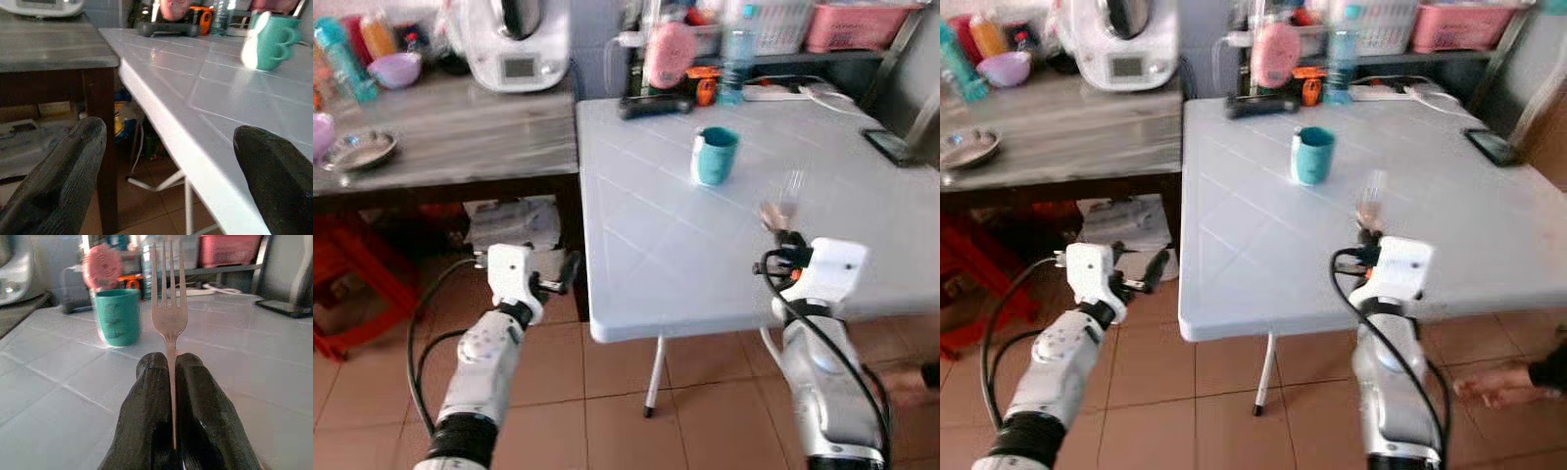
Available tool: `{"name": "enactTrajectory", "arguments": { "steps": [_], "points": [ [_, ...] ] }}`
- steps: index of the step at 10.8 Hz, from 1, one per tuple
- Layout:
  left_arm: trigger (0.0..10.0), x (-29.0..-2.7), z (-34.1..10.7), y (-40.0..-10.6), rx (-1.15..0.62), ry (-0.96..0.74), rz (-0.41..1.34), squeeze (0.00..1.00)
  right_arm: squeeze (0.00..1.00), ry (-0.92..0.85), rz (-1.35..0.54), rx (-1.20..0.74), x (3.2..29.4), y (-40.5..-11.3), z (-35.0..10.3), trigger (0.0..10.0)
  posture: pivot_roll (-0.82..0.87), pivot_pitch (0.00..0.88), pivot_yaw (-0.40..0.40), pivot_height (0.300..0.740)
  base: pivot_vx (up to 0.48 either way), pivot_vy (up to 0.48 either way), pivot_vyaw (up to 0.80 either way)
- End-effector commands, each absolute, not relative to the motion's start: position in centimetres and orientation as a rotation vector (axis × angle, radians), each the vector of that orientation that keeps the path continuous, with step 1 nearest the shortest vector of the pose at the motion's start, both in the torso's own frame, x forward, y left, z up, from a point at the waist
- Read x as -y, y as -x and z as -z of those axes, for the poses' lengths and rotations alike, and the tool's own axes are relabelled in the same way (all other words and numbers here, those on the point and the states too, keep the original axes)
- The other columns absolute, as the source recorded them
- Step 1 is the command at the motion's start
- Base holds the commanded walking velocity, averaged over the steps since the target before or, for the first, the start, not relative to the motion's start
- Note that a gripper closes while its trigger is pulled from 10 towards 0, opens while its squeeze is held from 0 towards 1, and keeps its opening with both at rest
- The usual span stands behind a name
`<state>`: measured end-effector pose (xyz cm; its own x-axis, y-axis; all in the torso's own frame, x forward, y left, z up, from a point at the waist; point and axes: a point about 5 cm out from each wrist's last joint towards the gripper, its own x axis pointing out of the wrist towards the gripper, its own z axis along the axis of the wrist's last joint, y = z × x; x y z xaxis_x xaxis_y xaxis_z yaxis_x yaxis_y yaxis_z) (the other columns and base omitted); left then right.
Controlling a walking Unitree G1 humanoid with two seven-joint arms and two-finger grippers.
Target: Setting the table
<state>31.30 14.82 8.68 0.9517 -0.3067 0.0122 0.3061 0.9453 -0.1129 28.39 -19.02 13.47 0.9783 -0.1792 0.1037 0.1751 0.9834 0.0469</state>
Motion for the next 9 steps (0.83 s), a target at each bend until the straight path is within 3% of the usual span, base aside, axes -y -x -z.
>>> {"name": "enactTrajectory", "arguments": {
  "steps": [1, 9],
  "points": [
    [10.0, -14.88, -8.57, -31.43, -0.011, 0.110, 0.314, 0.00, 0.00, -0.031, 0.185, 0.114, 18.91, -28.35, -13.45, 10.0, -0.03, 0.000, 0.045, 0.740, 0.000, 0.375, 0.00],
    [10.0, -14.49, -8.23, -31.43, -0.019, 0.113, 0.336, 0.00, 0.00, -0.001, 0.174, 0.111, 18.65, -28.12, -13.06, 10.0, -0.03, 0.000, 0.050, 0.740, 0.000, 0.383, 0.00]
  ]
}}
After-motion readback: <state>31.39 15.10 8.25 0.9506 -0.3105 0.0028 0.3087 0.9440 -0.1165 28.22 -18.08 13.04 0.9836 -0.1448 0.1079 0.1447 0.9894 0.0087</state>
